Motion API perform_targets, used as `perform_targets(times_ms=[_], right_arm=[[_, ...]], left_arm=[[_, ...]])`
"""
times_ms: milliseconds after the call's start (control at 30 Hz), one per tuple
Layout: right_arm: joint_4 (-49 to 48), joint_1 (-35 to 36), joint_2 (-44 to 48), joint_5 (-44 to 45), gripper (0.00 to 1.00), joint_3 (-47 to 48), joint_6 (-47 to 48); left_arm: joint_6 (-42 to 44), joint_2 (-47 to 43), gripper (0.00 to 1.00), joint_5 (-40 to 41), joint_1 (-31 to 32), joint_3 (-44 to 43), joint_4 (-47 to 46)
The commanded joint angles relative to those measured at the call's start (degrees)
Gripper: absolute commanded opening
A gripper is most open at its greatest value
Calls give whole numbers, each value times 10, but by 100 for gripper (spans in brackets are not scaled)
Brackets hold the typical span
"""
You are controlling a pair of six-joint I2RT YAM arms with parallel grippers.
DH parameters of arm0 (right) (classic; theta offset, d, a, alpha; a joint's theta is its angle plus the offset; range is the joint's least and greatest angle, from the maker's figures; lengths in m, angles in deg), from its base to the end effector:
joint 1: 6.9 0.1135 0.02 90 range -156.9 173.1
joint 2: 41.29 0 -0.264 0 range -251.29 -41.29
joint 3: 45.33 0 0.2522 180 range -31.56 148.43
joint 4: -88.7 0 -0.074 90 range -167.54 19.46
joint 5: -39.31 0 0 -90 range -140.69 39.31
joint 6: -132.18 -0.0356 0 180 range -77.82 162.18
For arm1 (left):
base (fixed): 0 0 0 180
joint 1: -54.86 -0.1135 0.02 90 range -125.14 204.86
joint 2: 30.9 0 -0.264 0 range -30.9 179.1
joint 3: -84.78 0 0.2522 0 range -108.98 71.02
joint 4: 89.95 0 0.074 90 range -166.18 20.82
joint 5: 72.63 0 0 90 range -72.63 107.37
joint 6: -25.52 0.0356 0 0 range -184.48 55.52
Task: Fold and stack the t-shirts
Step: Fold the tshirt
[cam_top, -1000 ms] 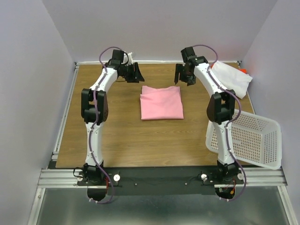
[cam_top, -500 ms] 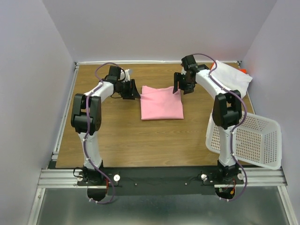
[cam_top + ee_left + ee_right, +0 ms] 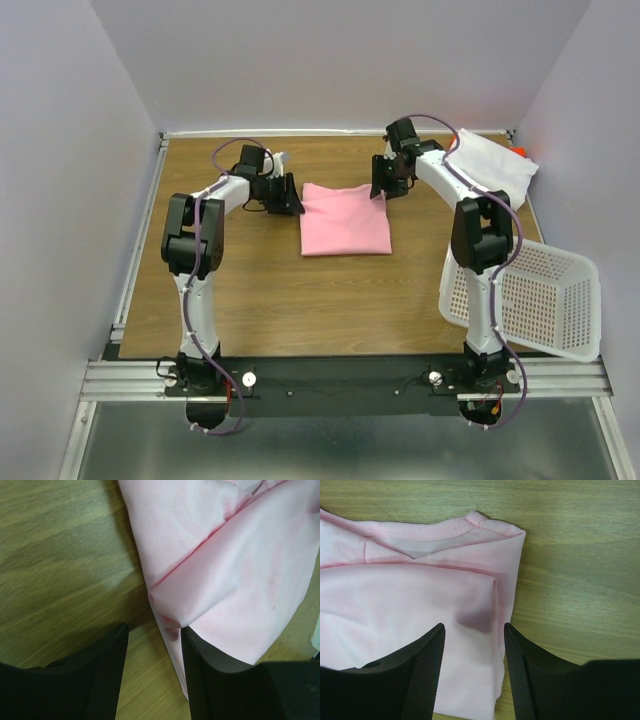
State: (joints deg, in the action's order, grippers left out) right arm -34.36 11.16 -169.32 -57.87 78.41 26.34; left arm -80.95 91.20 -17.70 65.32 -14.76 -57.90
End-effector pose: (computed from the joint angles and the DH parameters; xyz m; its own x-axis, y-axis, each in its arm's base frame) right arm 0.4614 0.1551 0.2068 -0.9013 -0.0090 -0.4331 -0.1235 0.9637 0.2368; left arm 0.4417 -0.1023 0.1563 -0.9037 -0.0691 -0.4226 0.2290 0.7559 -0.6134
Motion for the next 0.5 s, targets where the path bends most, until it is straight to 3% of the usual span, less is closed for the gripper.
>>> perform_targets(times_ms=[0, 333, 467], right_arm=[[-17, 3, -16, -11, 56, -2, 14], [-26, 3, -48, -20, 52, -2, 27], [-27, 3, -48, -27, 37, -5, 30]], left_arm=[[12, 22, 54, -13, 9, -33, -10], [5, 58, 35, -30, 22, -72, -11], [6, 58, 20, -37, 22, -71, -16]])
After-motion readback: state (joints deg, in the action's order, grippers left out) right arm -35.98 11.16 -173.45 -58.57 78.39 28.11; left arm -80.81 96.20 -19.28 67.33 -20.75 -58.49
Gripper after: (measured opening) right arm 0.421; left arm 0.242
